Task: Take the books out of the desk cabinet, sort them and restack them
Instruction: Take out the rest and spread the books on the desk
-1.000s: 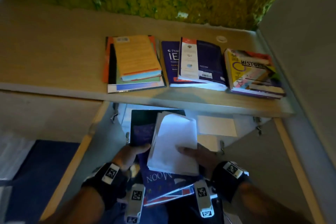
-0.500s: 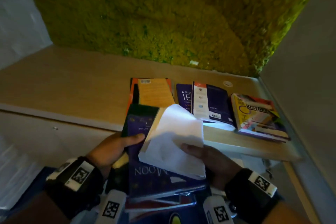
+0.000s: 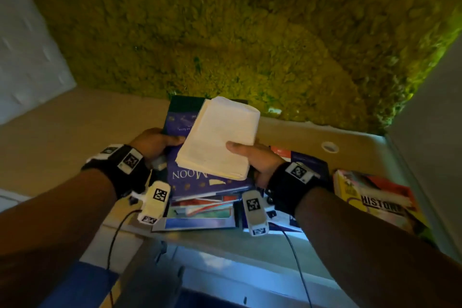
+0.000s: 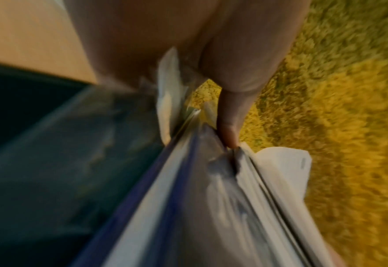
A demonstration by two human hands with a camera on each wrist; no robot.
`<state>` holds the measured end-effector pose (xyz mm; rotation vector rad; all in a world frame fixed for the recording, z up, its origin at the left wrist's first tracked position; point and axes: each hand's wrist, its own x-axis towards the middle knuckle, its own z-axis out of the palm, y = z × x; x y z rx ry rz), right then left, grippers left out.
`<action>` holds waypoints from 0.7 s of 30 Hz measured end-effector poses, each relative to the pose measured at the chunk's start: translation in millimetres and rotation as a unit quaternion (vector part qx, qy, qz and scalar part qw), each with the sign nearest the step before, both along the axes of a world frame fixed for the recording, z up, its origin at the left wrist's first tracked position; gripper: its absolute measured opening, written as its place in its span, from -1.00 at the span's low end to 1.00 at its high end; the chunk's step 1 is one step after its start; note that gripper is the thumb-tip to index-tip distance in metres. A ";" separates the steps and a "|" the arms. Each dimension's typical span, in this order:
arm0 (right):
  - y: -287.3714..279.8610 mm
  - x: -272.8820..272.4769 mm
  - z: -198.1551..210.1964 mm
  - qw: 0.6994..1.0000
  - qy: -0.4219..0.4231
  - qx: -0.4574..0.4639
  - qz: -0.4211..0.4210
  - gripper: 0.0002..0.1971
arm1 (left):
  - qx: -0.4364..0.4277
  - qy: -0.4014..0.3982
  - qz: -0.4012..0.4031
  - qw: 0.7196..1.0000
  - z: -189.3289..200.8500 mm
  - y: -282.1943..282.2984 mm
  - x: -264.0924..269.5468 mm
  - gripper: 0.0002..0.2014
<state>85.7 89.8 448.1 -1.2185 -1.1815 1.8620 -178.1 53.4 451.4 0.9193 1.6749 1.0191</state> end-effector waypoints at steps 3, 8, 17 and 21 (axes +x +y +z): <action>23.2 -7.9 -16.8 0.997 -0.070 -0.027 0.013 -0.53 | -0.031 0.090 0.002 0.995 -29.1 35.1 -8.6 -0.44; 37.7 6.0 -44.0 0.976 -0.201 -0.032 0.078 -0.48 | -0.124 0.264 -0.063 0.954 -46.2 38.5 5.0 -0.32; 50.1 -0.8 -54.0 0.910 -0.317 0.267 -0.001 -0.51 | 0.006 0.346 -0.187 0.919 -45.2 58.0 9.5 -0.51; 37.7 -22.9 -55.9 0.867 -0.410 0.269 0.087 -0.26 | 0.007 0.177 -0.183 0.967 -38.2 68.4 13.1 -0.70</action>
